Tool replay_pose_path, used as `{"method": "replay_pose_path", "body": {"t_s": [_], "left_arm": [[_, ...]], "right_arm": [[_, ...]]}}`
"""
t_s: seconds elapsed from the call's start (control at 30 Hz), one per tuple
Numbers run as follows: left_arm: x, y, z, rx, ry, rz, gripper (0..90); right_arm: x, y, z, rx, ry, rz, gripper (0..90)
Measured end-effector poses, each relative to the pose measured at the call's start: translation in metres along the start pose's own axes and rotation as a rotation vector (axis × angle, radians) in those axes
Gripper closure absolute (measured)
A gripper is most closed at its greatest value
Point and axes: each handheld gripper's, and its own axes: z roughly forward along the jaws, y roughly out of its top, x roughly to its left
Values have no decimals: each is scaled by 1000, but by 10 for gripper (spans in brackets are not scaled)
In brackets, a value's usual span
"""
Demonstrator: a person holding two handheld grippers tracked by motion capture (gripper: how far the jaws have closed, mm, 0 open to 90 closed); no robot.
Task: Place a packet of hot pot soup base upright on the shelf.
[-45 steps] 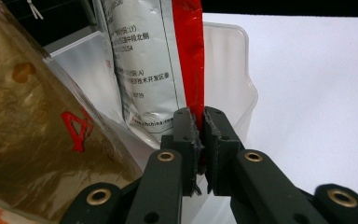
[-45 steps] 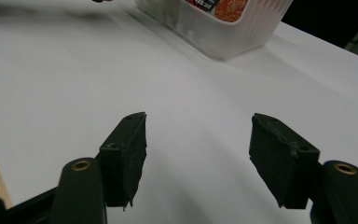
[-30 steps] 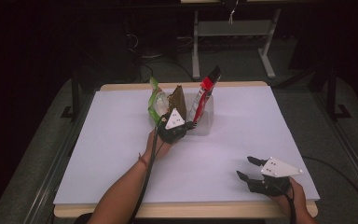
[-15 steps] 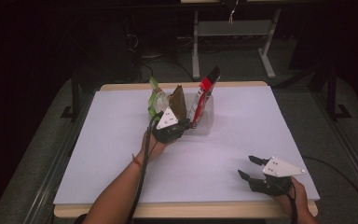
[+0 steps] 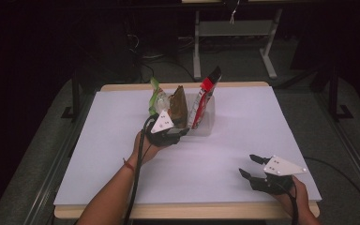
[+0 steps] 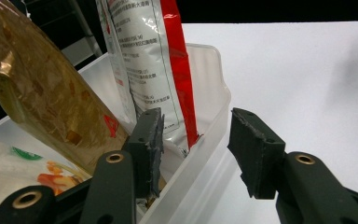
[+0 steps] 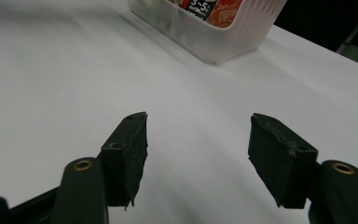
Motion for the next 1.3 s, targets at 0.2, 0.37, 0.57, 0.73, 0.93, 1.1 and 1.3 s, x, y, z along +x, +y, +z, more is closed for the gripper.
{"method": "replay_pose_path", "body": {"t_s": [0.2,0.37,0.57,0.73,0.93,1.1,1.3], "left_arm": [[-4,2,-5,1,-1,3,486],[-5,0,-14,30,8,23,465],[-1,-6,-27,45,10,3,431],[1,-12,-38,61,23,10,422],[2,-19,-49,78,33,1,409],[4,-22,-59,79,36,-6,404],[3,-29,-69,89,31,-23,384]], "right_arm": [[-1,0,0,-2,-3,7,367],[-1,-1,-1,-2,-12,6,368],[-1,0,-1,2,-17,8,367],[-3,0,0,-1,-20,8,368],[-3,1,-1,-5,-24,5,370],[-4,1,-2,-9,-25,8,371],[-4,2,-3,-10,-27,5,370]]}}
